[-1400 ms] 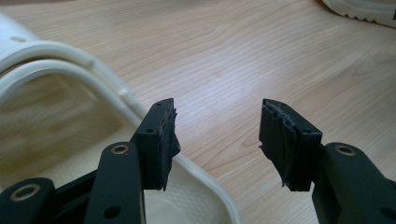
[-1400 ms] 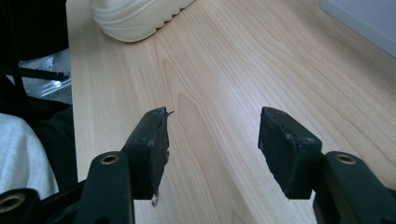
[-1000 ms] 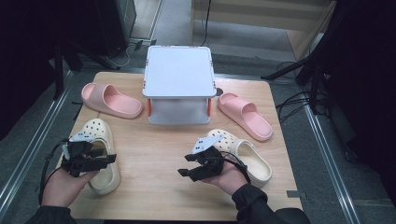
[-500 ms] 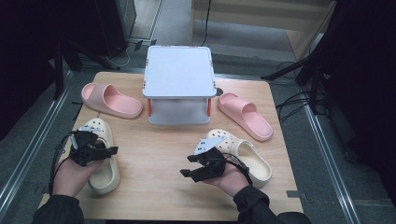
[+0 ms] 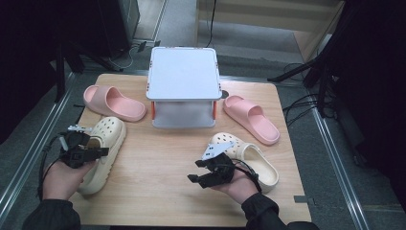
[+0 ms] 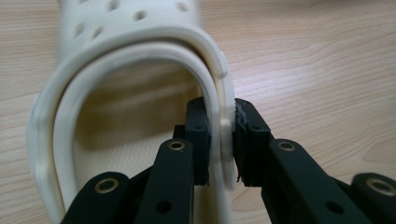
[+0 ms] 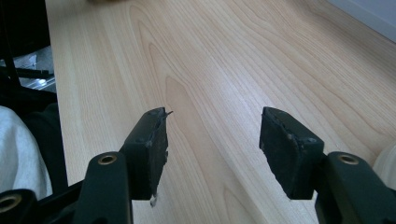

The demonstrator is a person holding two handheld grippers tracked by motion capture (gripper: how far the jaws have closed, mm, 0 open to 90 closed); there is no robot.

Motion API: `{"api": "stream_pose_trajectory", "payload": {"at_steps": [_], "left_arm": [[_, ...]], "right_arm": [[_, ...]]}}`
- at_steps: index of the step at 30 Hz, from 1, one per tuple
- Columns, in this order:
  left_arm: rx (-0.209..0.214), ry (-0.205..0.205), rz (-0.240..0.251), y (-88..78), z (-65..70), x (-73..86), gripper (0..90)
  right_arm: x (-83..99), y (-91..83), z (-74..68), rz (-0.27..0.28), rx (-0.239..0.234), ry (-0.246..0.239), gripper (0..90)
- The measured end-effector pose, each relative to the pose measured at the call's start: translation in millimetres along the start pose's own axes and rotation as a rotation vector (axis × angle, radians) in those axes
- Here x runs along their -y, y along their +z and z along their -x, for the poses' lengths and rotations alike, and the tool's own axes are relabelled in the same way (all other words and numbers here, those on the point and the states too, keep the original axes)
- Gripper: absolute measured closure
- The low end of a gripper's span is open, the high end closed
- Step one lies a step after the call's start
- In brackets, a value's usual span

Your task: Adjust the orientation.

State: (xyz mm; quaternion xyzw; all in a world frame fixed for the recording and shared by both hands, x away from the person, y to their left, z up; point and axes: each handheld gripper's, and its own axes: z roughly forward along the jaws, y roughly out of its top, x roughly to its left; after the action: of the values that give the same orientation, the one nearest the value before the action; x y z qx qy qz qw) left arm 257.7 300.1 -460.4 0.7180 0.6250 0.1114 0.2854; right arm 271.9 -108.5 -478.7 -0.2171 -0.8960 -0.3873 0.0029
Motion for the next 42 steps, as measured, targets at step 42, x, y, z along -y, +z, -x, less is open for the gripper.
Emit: {"api": "stream_pose_trajectory", "payload": {"at_steps": [42], "left_arm": [[0.264,0.318,-0.015,37.3,138.9,-23.4,77.3]], "right_arm": [[9.2,-13.8,5.2,0.08,0.052,0.052,49.2]]}}
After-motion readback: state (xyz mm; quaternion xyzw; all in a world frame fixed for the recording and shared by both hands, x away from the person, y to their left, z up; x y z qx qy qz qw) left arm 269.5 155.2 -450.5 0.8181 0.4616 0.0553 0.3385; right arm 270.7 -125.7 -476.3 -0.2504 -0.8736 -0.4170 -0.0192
